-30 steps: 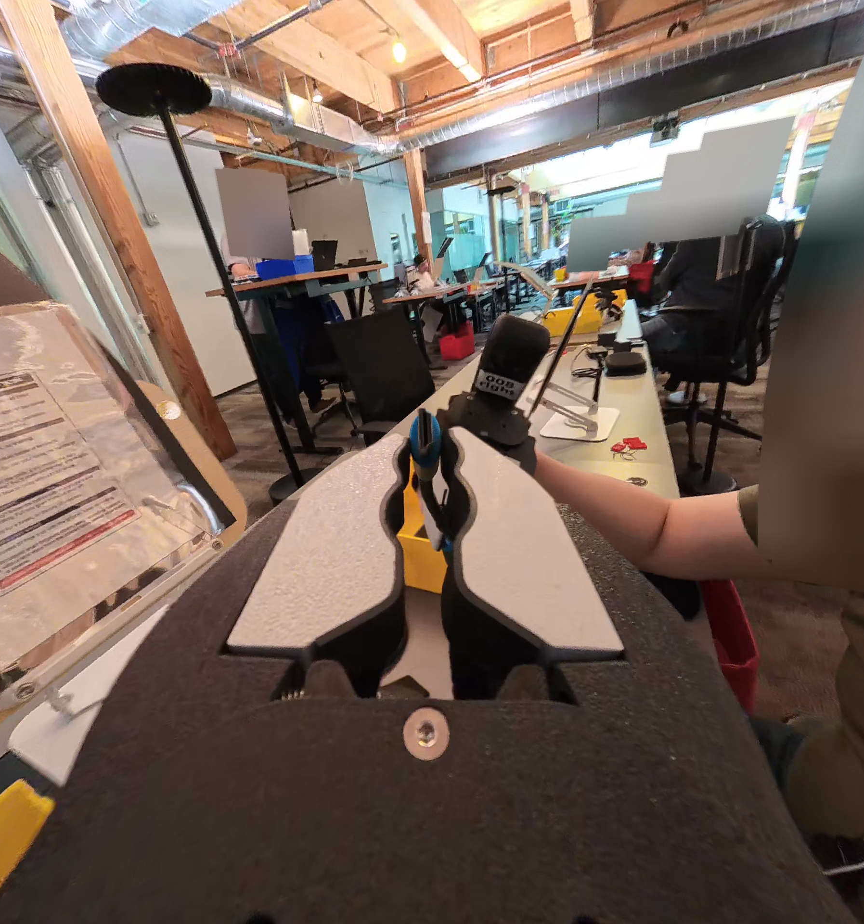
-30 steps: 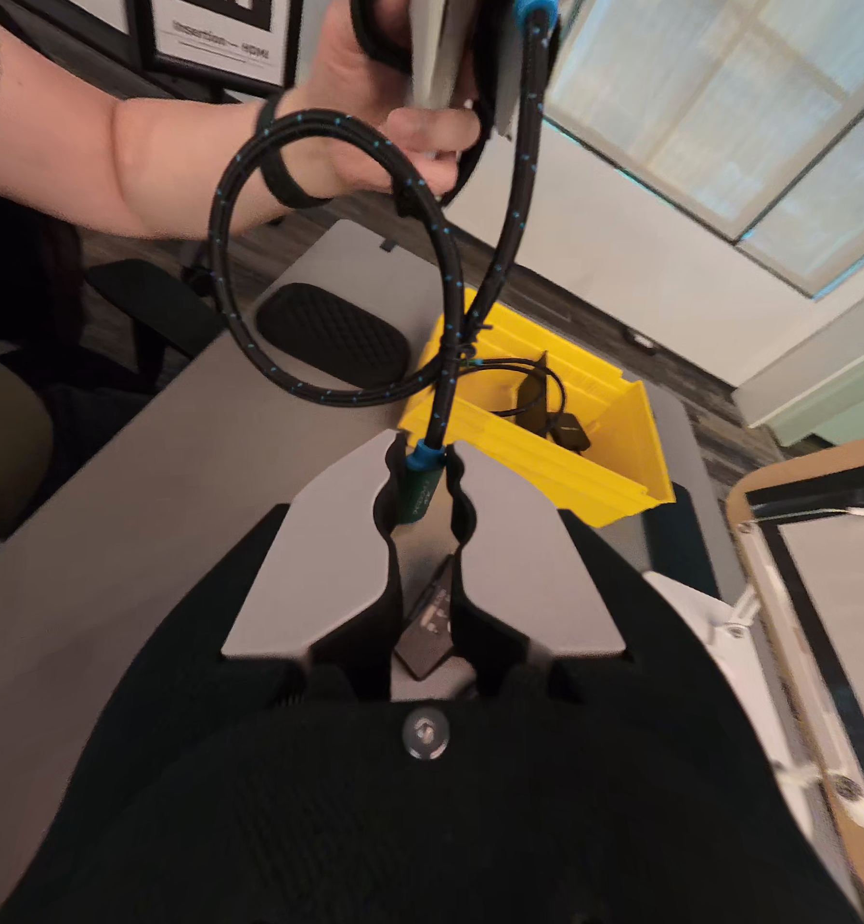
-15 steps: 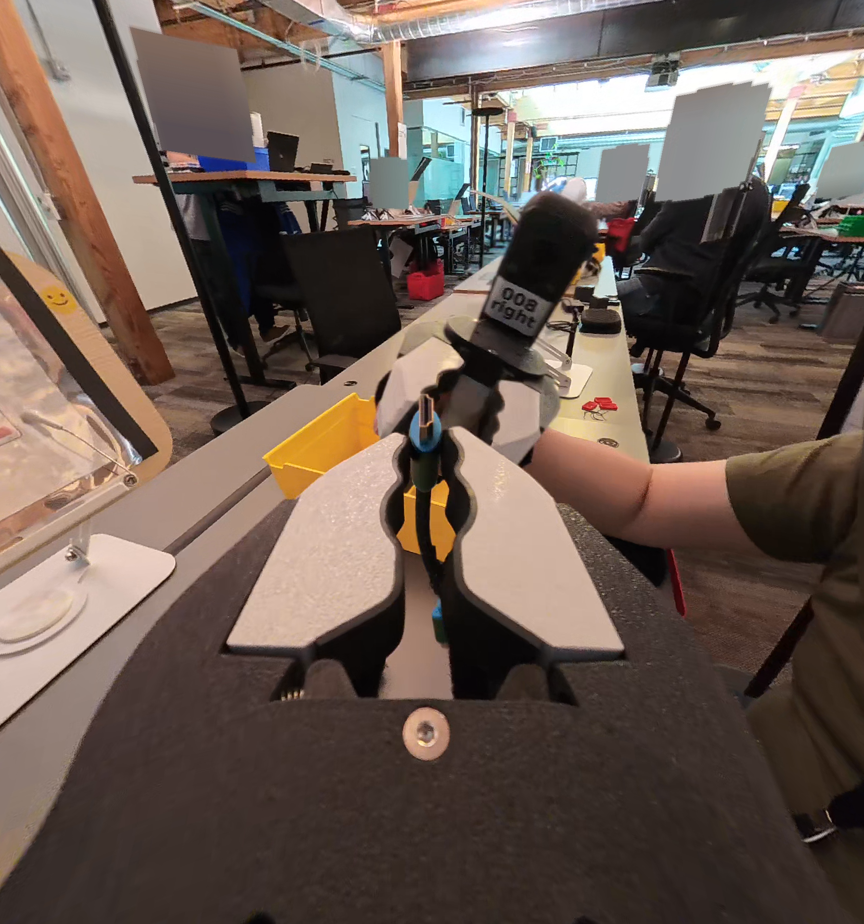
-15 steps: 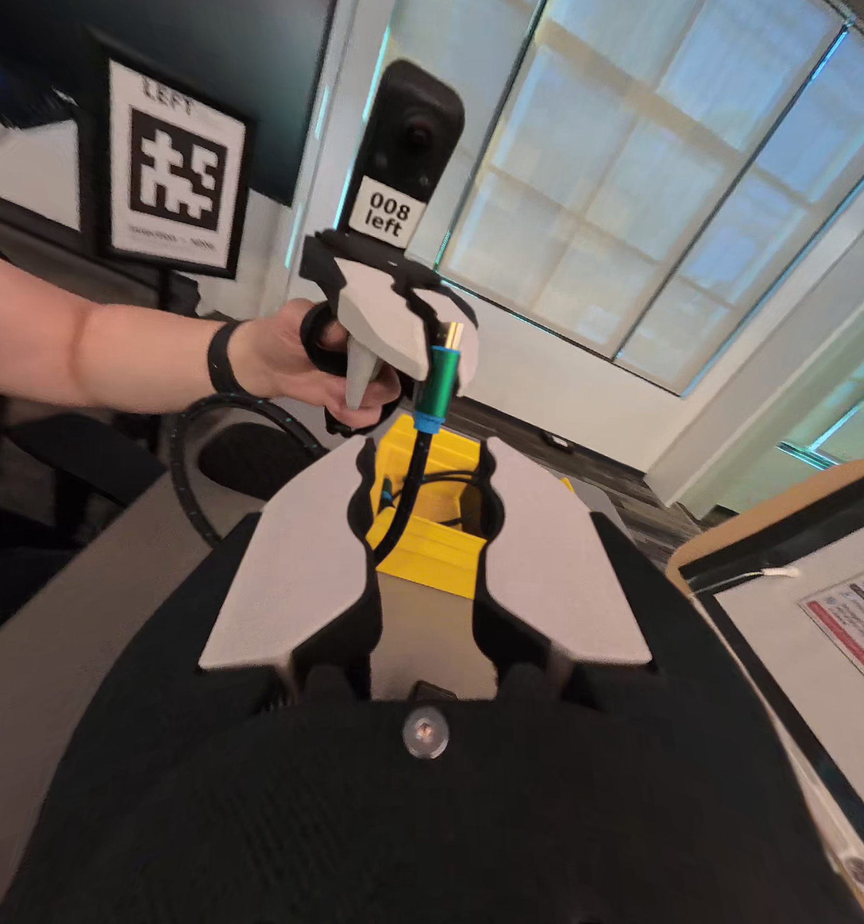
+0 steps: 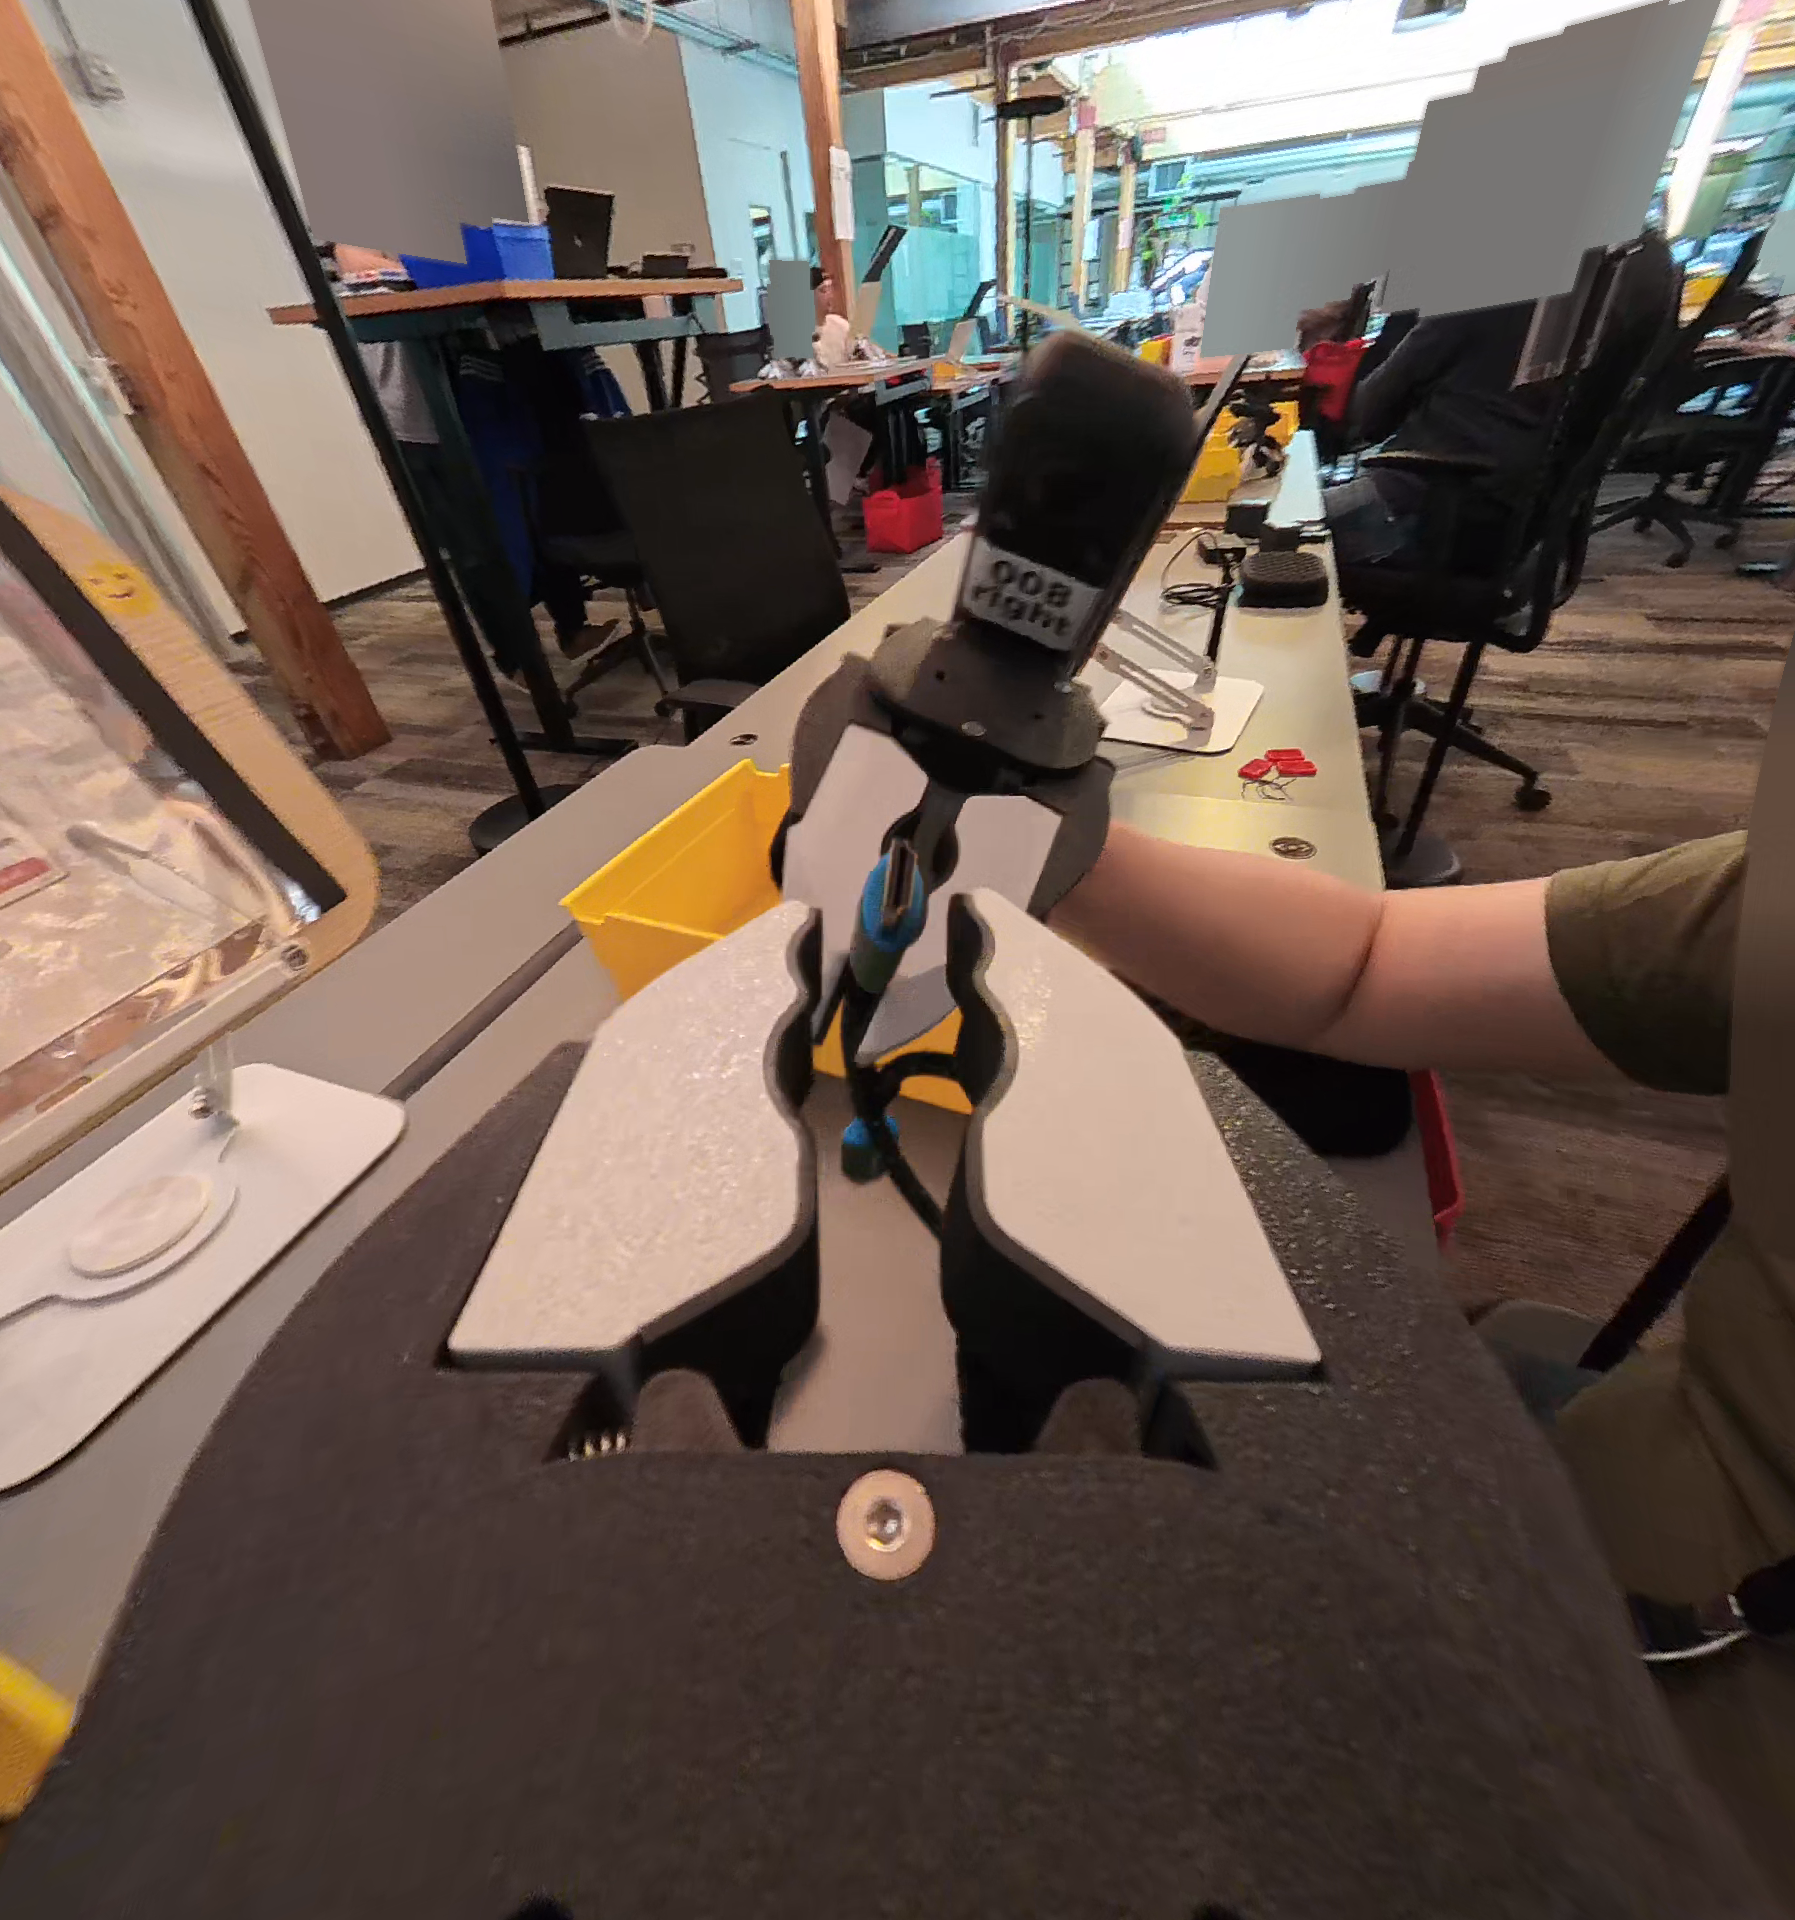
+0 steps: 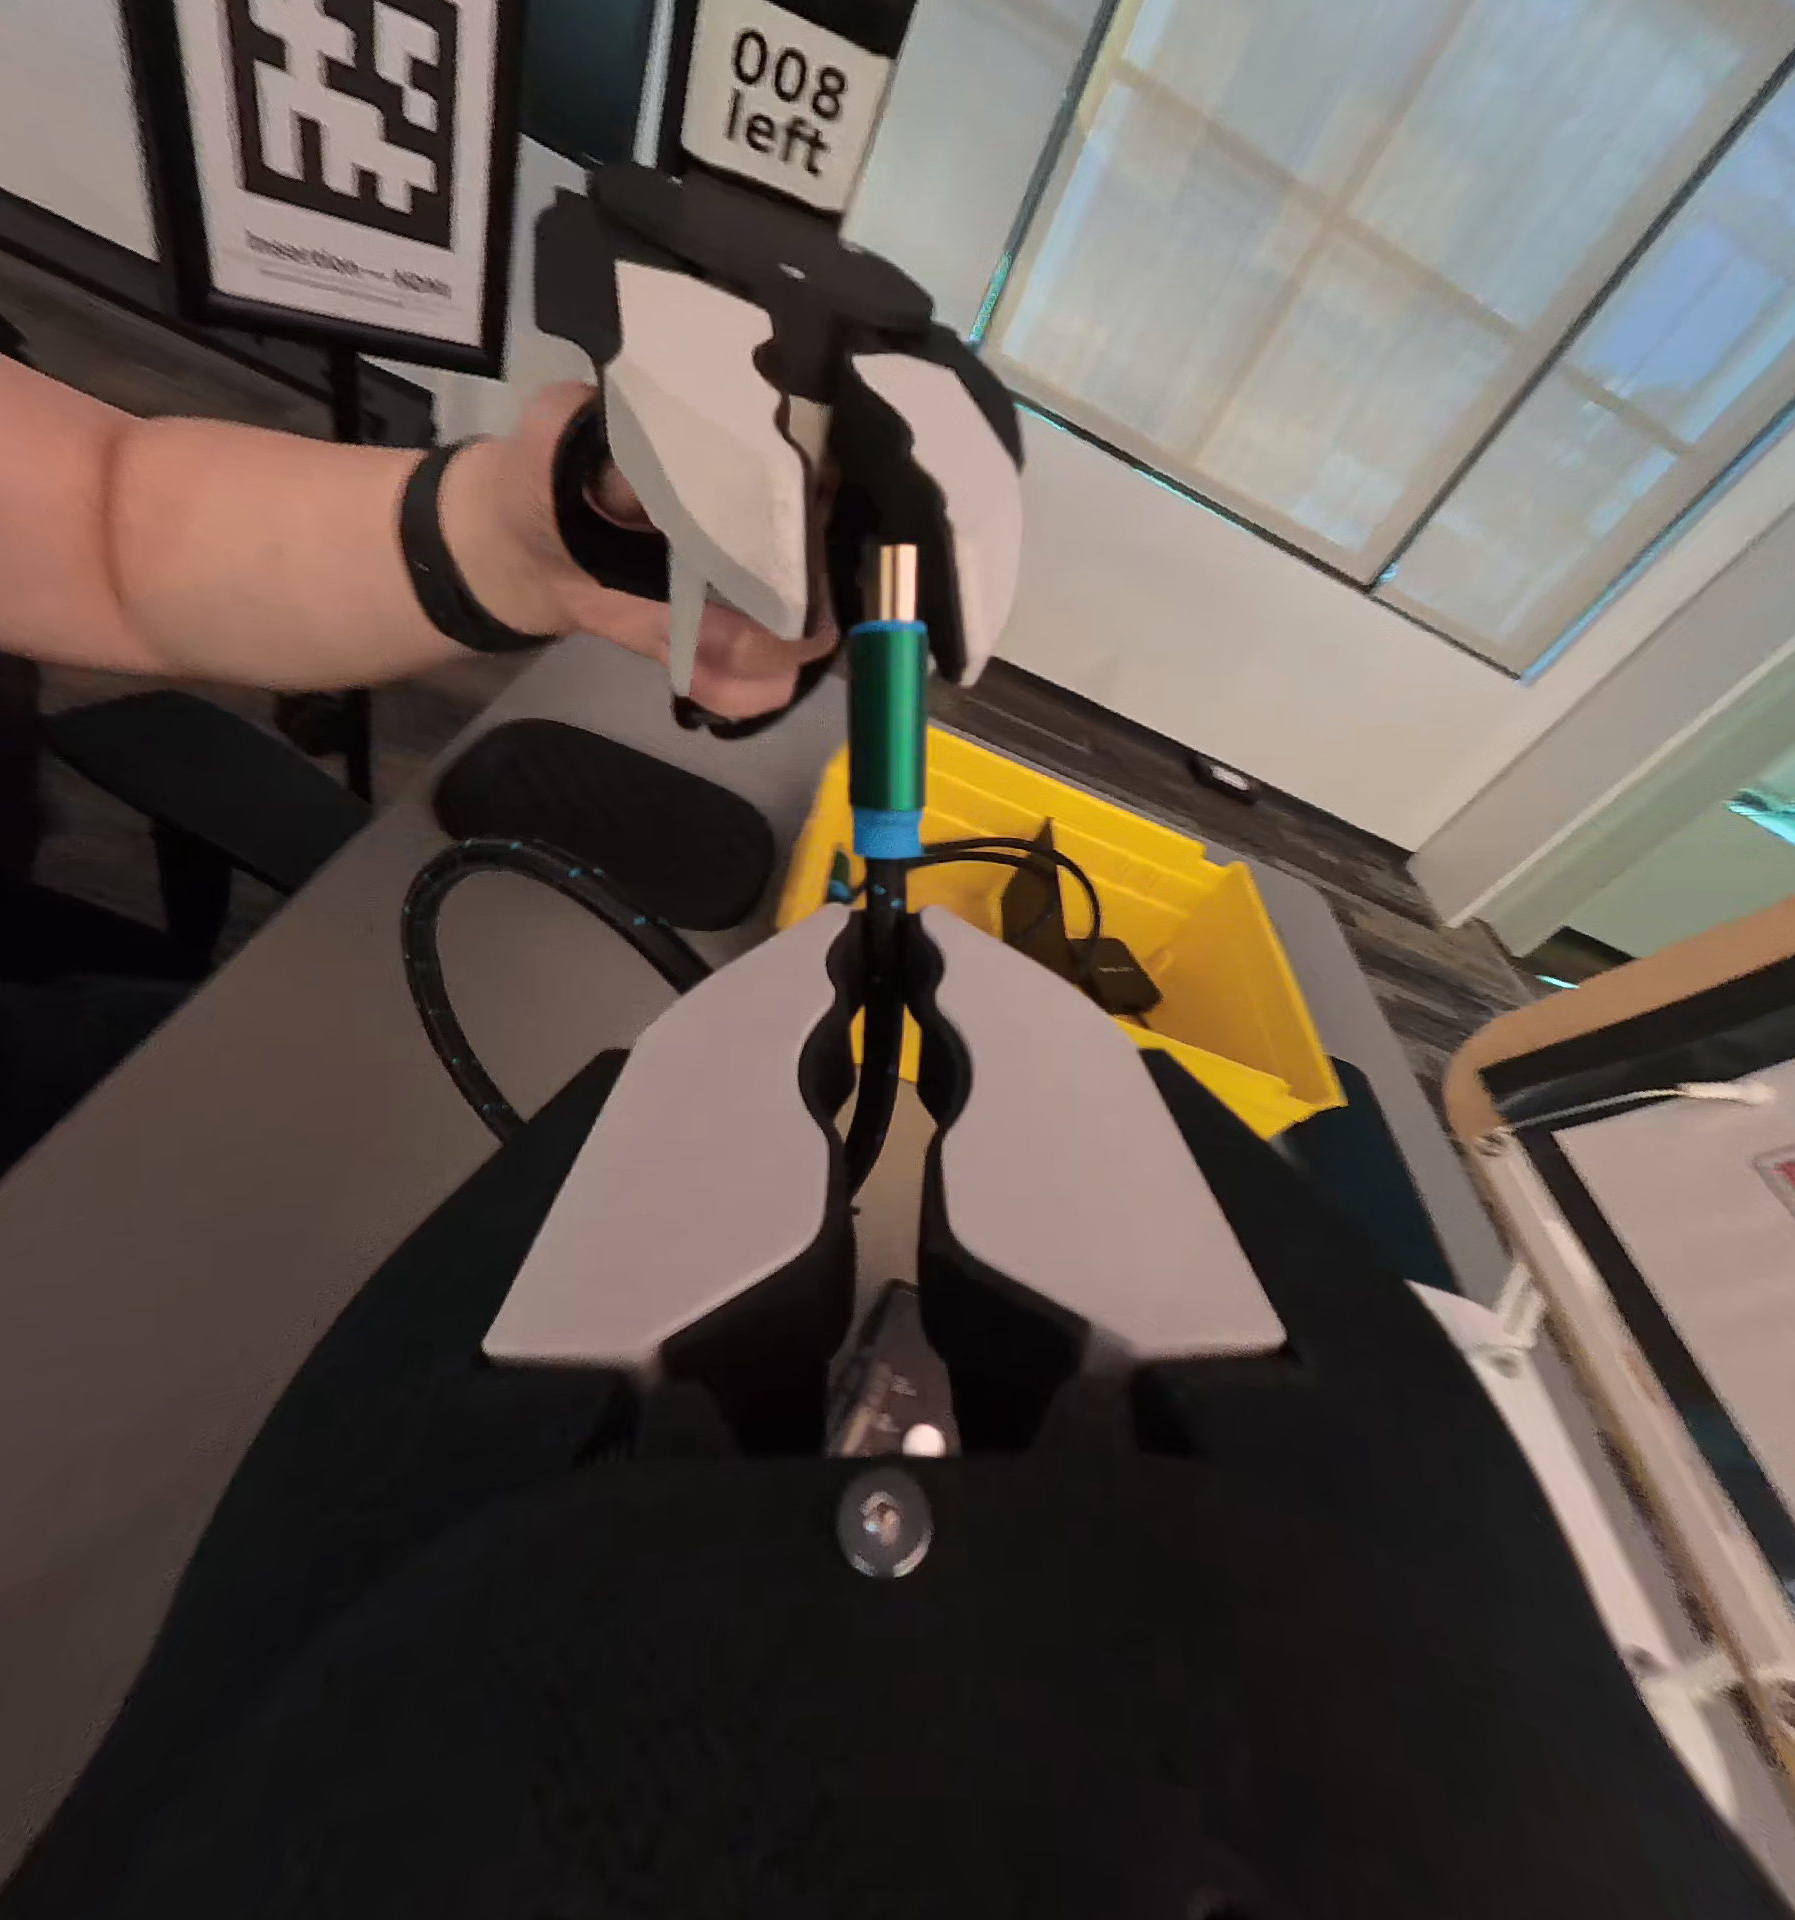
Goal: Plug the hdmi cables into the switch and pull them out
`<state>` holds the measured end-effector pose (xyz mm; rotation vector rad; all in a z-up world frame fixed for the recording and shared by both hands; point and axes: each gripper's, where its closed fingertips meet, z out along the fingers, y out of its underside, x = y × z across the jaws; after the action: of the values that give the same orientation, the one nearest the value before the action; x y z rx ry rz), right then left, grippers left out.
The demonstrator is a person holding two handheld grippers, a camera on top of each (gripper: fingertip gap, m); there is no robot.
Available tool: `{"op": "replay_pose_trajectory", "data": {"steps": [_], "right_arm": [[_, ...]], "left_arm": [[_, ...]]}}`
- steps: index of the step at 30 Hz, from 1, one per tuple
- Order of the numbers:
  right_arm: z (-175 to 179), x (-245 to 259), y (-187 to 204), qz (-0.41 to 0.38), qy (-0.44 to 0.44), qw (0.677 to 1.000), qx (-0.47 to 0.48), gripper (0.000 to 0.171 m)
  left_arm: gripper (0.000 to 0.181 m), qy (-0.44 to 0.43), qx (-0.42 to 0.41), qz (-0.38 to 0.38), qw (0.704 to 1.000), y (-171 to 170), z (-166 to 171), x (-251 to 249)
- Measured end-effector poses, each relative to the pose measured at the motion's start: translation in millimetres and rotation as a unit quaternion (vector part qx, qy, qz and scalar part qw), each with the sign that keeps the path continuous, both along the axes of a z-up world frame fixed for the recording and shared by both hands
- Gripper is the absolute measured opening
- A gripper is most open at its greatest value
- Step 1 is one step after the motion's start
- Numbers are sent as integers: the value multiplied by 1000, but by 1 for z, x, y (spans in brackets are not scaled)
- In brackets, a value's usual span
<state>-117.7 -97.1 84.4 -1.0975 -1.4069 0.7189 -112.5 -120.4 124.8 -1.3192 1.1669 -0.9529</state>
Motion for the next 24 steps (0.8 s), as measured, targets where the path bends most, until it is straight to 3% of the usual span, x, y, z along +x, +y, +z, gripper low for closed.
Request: {"op": "replay_pose_trajectory", "data": {"steps": [4,6,8,13,16,20,24], "right_arm": [[5,7,20,-87,-6,992,86,7],[10,13,30,-148,-18,977,153,7],[20,18,35,-205,-22,951,230,7],[30,13,31,-289,-50,866,406,7],[30,7,29,-319,-61,817,476,7],[25,-1,25,-324,-74,780,531,7],[22,-3,26,-333,-86,755,559,7]], "left_arm": [[33,25,20,48,998,10,-11,-17],[33,31,-17,94,995,22,-19,-27],[35,28,-89,114,989,26,-27,-33],[57,-73,-188,49,978,2,-9,-26],[54,-87,-236,57,966,2,-9,-22],[55,-105,-308,41,945,4,-15,-12],[29,-78,-333,32,939,9,-32,-8]]}}
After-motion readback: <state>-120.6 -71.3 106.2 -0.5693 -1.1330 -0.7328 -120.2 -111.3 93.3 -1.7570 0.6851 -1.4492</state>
